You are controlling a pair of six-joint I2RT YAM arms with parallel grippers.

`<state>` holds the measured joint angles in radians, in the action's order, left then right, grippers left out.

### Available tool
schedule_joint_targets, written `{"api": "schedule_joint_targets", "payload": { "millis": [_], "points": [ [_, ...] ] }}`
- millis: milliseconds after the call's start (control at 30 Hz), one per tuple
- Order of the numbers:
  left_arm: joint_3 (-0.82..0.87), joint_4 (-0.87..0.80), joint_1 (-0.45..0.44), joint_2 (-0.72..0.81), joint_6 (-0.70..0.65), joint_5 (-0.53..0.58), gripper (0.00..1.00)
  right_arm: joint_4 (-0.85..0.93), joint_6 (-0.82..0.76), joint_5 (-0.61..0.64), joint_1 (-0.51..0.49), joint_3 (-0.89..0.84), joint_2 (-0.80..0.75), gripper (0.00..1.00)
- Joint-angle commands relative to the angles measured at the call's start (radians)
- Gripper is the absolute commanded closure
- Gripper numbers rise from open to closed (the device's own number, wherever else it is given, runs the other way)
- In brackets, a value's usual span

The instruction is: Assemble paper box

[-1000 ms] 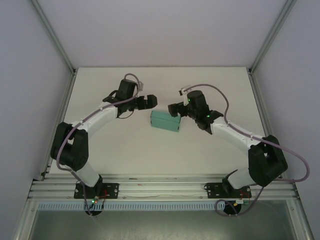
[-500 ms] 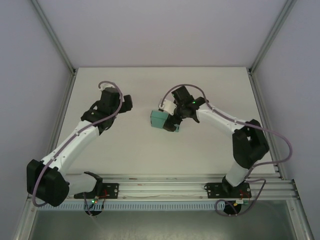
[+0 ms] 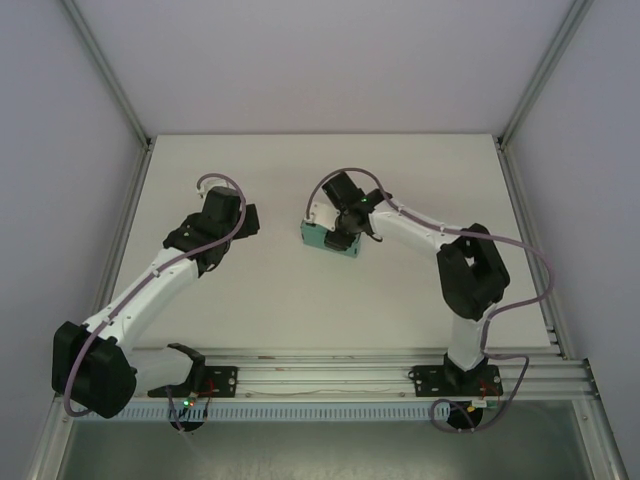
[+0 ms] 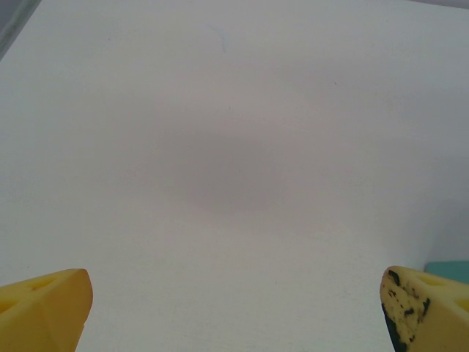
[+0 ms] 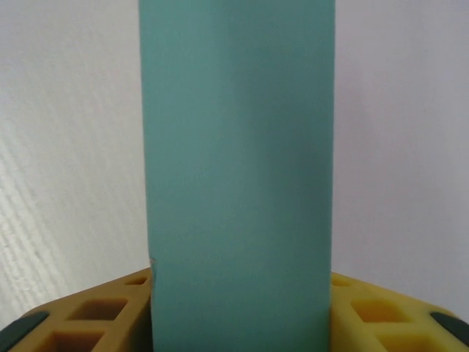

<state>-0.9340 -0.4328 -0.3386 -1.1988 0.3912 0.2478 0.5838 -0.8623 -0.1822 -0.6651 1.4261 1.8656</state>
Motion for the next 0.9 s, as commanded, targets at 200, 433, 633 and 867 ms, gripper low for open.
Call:
{"api": "schedule_joint_targets", "payload": {
  "millis": [200,433,633,867],
  "points": [
    [0.017,-0.022,0.002,0.039,0.001,0.013,0.00,-0.218,-0.159,0.349,-0.044,-0.091,0.010,0.48],
    [0.019,-0.022,0.001,0.048,0.000,0.011,0.00,-0.472,-0.305,0.441,-0.067,-0.204,0.005,0.30],
    [0.018,-0.016,0.003,0.061,-0.010,-0.004,0.00,-0.341,-0.269,0.369,-0.067,-0.207,-0.030,0.00],
    [0.007,-0.010,0.002,0.059,-0.024,-0.043,0.00,0.150,-0.247,0.172,-0.068,-0.019,-0.010,0.00]
  ]
}}
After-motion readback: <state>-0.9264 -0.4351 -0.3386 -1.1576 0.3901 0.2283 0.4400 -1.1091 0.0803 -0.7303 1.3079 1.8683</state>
